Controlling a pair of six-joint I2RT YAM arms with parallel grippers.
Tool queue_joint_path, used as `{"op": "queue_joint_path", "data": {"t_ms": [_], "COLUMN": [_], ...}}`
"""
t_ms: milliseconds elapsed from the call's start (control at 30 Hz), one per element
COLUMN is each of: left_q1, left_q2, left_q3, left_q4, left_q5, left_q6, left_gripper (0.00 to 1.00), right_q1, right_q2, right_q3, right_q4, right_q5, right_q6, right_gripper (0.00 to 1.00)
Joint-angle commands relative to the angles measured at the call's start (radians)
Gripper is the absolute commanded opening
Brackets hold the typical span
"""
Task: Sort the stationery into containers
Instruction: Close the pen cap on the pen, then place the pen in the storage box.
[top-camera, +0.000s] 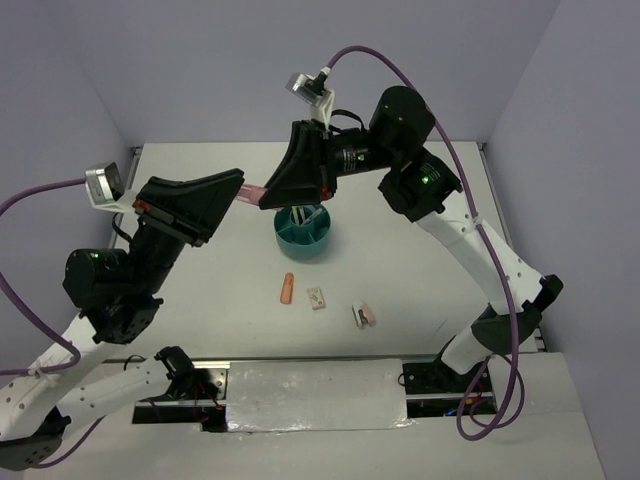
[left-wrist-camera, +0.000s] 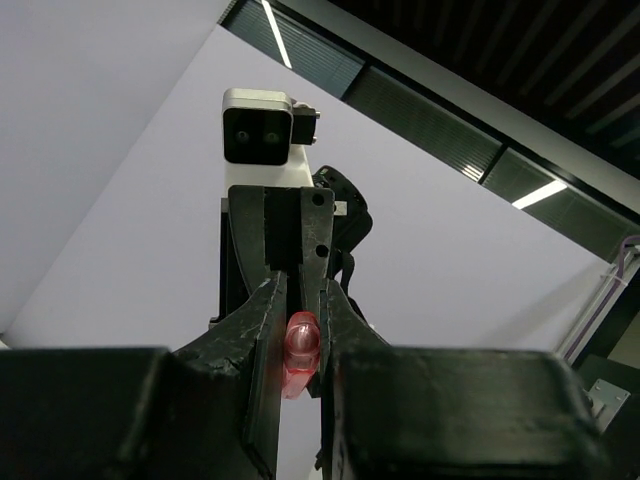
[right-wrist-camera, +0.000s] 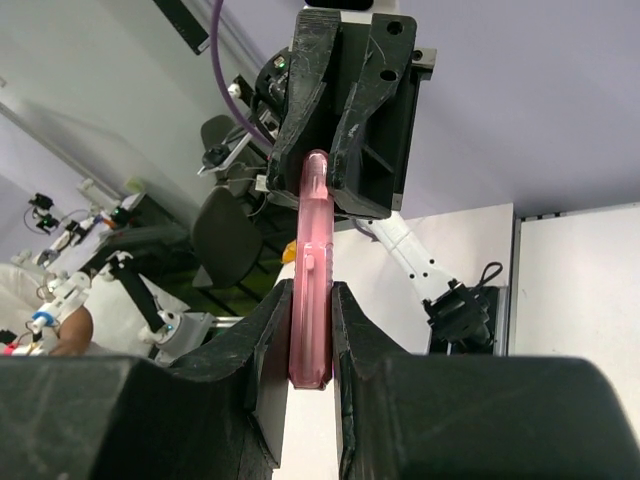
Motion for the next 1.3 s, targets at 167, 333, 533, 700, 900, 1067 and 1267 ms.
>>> {"op": "queue_joint_path", "data": {"t_ms": [167, 333, 533, 700, 900, 1067, 1267], "left_q1": [-0.079, -0.078, -0.075, -0.076, -0.073, -0.068, -0.067], "left_q2": [0.095, 0.152, 0.224, 0.255, 0.256, 0.213, 0.115], "left_q3": [0.020, 0.223, 0.292, 0.334, 0.450, 0.463, 0.345], "left_q4": [-0.356, -0.476, -0.475, -0.571, -0.801, -0.947, -0.958], "left_q5": [0.130, 0.099, 0.147, 0.046, -0.325, -0.521, -0.496], "left_q6": [0.080, 0.228, 0.271, 0.304, 0.323, 0.297, 0.256], "left_gripper": [0.00, 0.00, 0.00, 0.66, 0.99, 0.99, 0.99], "right_q1": [0.009, 0.009, -0.003, -0.067, -0.163, -0.192, -0.210], "right_q2": [-0.023, -0.148, -0.253, -0.330, -0.446, -0.437, -0.294], "right_q3": [-0.051, -0.326, -0.505, -0.642, -0.799, -0.820, -0.810], "right_q4": [0.064, 0.168, 0.124, 0.106, -0.050, -0.345, -0.388], "right_q5": [0.201, 0.157, 0.236, 0.277, 0.409, 0.809, 0.896], "right_q6": [-0.112, -0.119, -0.191, -0.156, -0.139, -0.108, -0.079], "right_gripper": [0.00, 0.02, 0.00, 0.00, 0.00, 0.00, 0.00]}}
